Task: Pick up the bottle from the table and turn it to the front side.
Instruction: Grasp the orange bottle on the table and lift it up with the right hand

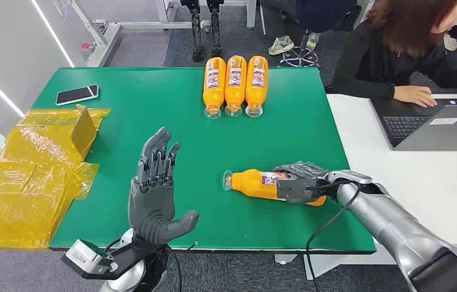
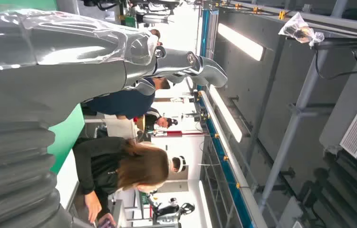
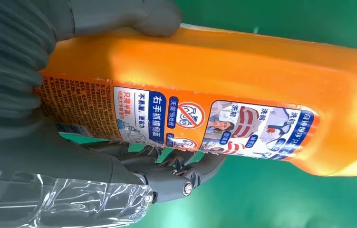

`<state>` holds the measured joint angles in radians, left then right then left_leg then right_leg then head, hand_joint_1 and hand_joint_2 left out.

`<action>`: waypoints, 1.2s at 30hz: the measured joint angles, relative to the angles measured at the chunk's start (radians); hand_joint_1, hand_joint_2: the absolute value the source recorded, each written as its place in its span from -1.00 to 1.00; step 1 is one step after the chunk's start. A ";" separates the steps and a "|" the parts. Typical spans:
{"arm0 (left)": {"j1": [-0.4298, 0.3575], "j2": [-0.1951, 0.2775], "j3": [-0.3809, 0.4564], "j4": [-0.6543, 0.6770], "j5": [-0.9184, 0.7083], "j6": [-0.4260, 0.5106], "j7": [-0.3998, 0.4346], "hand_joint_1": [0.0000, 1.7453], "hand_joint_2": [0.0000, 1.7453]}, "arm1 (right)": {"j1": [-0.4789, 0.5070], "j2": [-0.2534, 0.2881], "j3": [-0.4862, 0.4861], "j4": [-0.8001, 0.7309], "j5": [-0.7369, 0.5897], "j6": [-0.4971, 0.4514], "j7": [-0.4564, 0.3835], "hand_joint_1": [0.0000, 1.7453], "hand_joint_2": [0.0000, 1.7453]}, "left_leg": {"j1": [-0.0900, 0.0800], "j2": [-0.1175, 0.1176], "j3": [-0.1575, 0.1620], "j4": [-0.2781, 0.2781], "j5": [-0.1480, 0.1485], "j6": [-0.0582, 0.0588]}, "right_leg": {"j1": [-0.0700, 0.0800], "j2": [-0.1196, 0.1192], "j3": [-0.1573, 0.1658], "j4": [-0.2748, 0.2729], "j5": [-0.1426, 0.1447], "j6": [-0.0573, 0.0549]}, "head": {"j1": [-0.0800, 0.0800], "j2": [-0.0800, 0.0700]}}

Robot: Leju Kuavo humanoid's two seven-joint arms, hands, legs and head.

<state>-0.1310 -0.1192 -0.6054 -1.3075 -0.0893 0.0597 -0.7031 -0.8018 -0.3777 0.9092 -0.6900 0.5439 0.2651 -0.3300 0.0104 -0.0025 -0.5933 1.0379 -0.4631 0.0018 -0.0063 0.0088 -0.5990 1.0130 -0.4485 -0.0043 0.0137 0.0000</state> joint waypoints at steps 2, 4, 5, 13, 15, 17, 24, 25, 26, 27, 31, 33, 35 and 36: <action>0.004 0.001 0.000 -0.003 -0.003 0.003 0.000 -1.00 1.00 | 0.011 -0.008 0.003 -0.036 0.016 -0.077 0.025 1.00 1.00 | 0.000 0.000 -0.001 0.000 0.000 0.000 | 0.000 0.000 0.000 0.000 0.000 0.000 | 0.000 0.000; 0.013 0.005 0.001 -0.010 -0.010 0.007 0.000 -1.00 1.00 | 0.036 -0.028 0.004 -0.116 0.036 -0.202 0.072 1.00 1.00 | 0.000 -0.001 -0.001 0.000 0.000 0.000 | 0.000 -0.001 -0.001 0.000 0.000 0.000 | 0.000 0.000; 0.018 0.007 0.002 -0.013 -0.013 0.007 0.000 -1.00 1.00 | 0.050 -0.038 0.001 -0.160 0.042 -0.246 0.094 1.00 1.00 | 0.000 -0.001 -0.002 0.000 0.000 0.000 | 0.000 -0.001 -0.001 0.000 0.000 0.000 | 0.000 0.000; 0.032 0.008 0.010 -0.021 -0.042 -0.014 0.000 -1.00 1.00 | 0.228 -0.081 -0.107 -0.552 0.187 -0.438 0.222 1.00 1.00 | 0.000 -0.003 -0.006 -0.001 0.000 0.000 | 0.000 -0.002 -0.005 0.000 -0.001 0.000 | 0.000 0.000; 0.032 0.008 0.012 -0.021 -0.046 -0.021 0.000 -1.00 1.00 | 0.273 -0.088 -0.144 -0.640 0.208 -0.449 0.236 1.00 1.00 | 0.000 -0.003 -0.006 -0.001 0.000 0.000 | 0.000 -0.003 -0.006 0.000 -0.002 0.000 | 0.000 0.000; 0.033 0.007 0.014 -0.021 -0.051 -0.025 0.000 -1.00 1.00 | 0.314 -0.092 -0.177 -0.715 0.227 -0.461 0.237 1.00 1.00 | 0.000 -0.003 -0.007 -0.001 0.000 0.000 | 0.000 -0.003 -0.006 0.000 -0.002 0.000 | 0.000 0.000; 0.034 -0.005 0.030 -0.017 -0.054 -0.040 0.000 -1.00 1.00 | 0.444 -0.080 -0.252 -0.909 0.340 -0.494 0.227 1.00 1.00 | 0.000 -0.003 -0.007 -0.001 -0.001 0.000 | 0.000 -0.003 -0.006 0.000 -0.002 0.000 | 0.000 0.000; 0.034 -0.010 0.033 -0.014 -0.053 -0.041 0.000 -1.00 1.00 | 0.465 -0.070 -0.260 -0.928 0.364 -0.493 0.227 1.00 1.00 | 0.000 -0.003 -0.007 -0.001 -0.001 0.000 | 0.000 -0.003 -0.006 0.000 -0.002 0.000 | 0.000 0.000; 0.034 -0.014 0.037 -0.010 -0.052 -0.042 0.000 -1.00 1.00 | 0.486 -0.058 -0.268 -0.945 0.388 -0.492 0.228 1.00 1.00 | 0.000 -0.003 -0.007 -0.001 -0.001 0.000 | 0.000 -0.003 -0.006 0.000 -0.002 0.000 | 0.000 0.000; 0.034 -0.019 0.041 -0.005 -0.052 -0.042 0.000 -1.00 1.00 | 0.507 -0.045 -0.275 -0.959 0.410 -0.491 0.229 1.00 1.00 | 0.000 -0.003 -0.007 -0.001 -0.001 0.000 | 0.000 -0.003 -0.006 0.000 -0.002 0.000 | 0.000 0.000; 0.034 -0.034 0.058 0.014 -0.044 -0.042 0.000 -1.00 1.00 | 0.570 0.012 -0.298 -0.994 0.450 -0.491 0.214 1.00 1.00 | 0.000 -0.003 -0.007 -0.001 -0.001 0.000 | 0.000 -0.003 -0.006 0.000 -0.002 0.000 | 0.000 0.000; 0.033 -0.041 0.068 0.026 -0.036 -0.042 0.000 -1.00 1.00 | 0.592 0.043 -0.309 -1.001 0.451 -0.492 0.196 1.00 1.00 | 0.000 -0.003 -0.007 -0.001 -0.001 0.000 | 0.000 -0.003 -0.006 0.000 -0.002 0.000 | 0.000 0.000; 0.030 -0.047 0.079 0.037 -0.027 -0.045 0.000 -1.00 1.00 | 0.608 0.073 -0.317 -1.002 0.451 -0.493 0.183 1.00 1.00 | 0.000 -0.003 -0.007 -0.001 -0.001 0.000 | 0.000 -0.003 -0.006 0.000 -0.002 0.000 | 0.000 0.000; 0.028 -0.050 0.083 0.041 -0.023 -0.047 0.000 -1.00 1.00 | 0.615 0.088 -0.321 -1.002 0.451 -0.494 0.177 1.00 1.00 | 0.000 -0.003 -0.007 -0.001 -0.001 0.000 | 0.000 -0.003 -0.006 0.000 -0.002 0.000 | 0.000 0.000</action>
<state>-0.1032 -0.1690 -0.5220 -1.2661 -0.1122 0.0128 -0.7031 -0.1864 -0.2901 0.5885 -1.6923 0.9948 -0.2291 -0.1529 0.0107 -0.0051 -0.5999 1.0366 -0.4636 0.0014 -0.0061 0.0060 -0.6048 1.0133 -0.4508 -0.0048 0.0138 0.0000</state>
